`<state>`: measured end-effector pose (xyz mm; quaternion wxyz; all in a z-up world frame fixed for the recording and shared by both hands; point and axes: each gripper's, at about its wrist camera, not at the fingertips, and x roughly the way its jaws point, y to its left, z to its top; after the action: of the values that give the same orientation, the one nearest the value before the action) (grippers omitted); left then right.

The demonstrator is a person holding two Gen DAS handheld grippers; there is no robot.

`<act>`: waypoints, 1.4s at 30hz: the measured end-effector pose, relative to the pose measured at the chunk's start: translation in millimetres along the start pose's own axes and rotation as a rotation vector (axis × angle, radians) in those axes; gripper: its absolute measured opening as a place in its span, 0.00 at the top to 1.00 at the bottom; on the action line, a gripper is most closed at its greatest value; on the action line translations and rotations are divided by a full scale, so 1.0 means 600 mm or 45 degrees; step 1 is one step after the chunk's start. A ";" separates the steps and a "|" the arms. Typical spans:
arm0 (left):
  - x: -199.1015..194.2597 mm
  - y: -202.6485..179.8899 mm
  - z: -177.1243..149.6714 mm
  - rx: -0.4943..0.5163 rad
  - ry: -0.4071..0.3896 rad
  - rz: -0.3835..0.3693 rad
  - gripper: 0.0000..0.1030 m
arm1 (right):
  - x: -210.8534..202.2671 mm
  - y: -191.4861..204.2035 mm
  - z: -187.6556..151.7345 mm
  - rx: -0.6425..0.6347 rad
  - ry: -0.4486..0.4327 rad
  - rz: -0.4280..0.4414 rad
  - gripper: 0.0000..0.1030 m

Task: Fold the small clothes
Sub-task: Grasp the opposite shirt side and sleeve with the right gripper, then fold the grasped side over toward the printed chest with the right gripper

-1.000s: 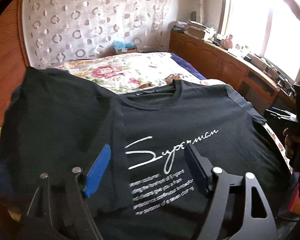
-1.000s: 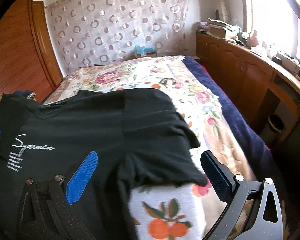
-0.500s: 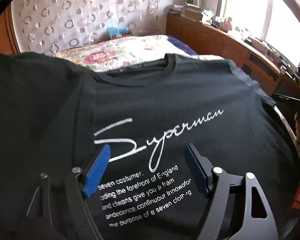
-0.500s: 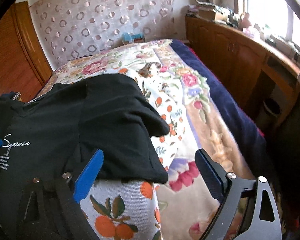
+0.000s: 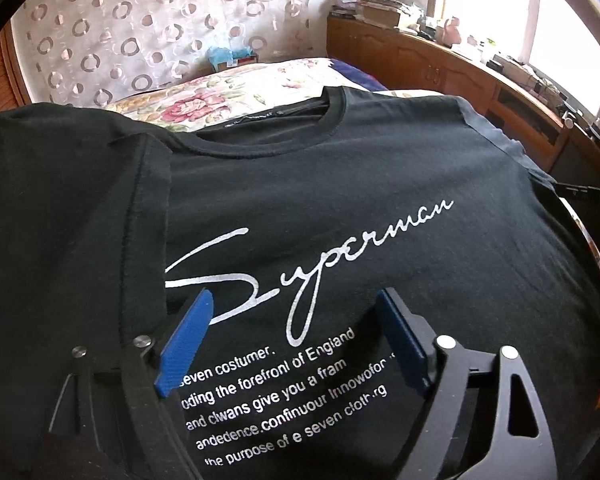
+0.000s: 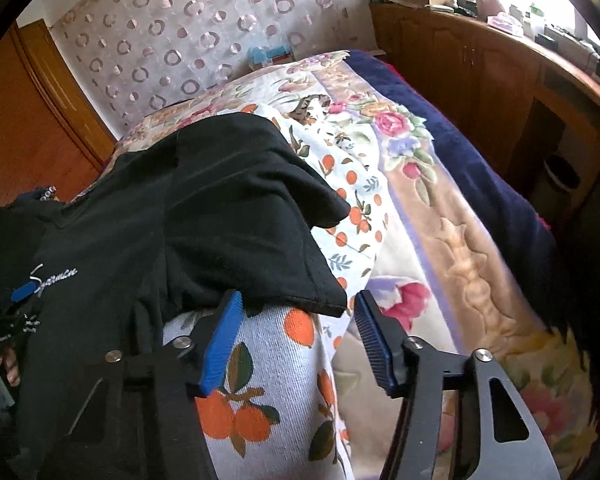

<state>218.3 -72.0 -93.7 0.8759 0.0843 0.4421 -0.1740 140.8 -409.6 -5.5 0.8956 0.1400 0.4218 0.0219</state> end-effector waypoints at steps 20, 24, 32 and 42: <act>0.002 -0.003 0.002 0.002 0.004 -0.003 0.13 | -0.020 0.135 0.023 -0.317 -0.251 0.015 0.95; 0.002 -0.003 0.002 0.002 0.004 -0.003 0.13 | -0.001 0.193 0.009 -0.405 -0.207 0.142 0.95; -0.003 0.009 0.009 -0.050 -0.005 0.005 0.13 | 0.083 0.213 -0.045 -0.430 -0.002 0.206 0.95; -0.060 0.007 0.033 -0.065 -0.154 0.026 0.13 | 0.015 0.191 -0.046 -0.433 -0.053 0.114 0.67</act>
<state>214.9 -65.5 -53.0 0.9047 0.0558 0.3917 -0.1584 134.5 -291.8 2.2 0.9130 0.0057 0.3867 0.1300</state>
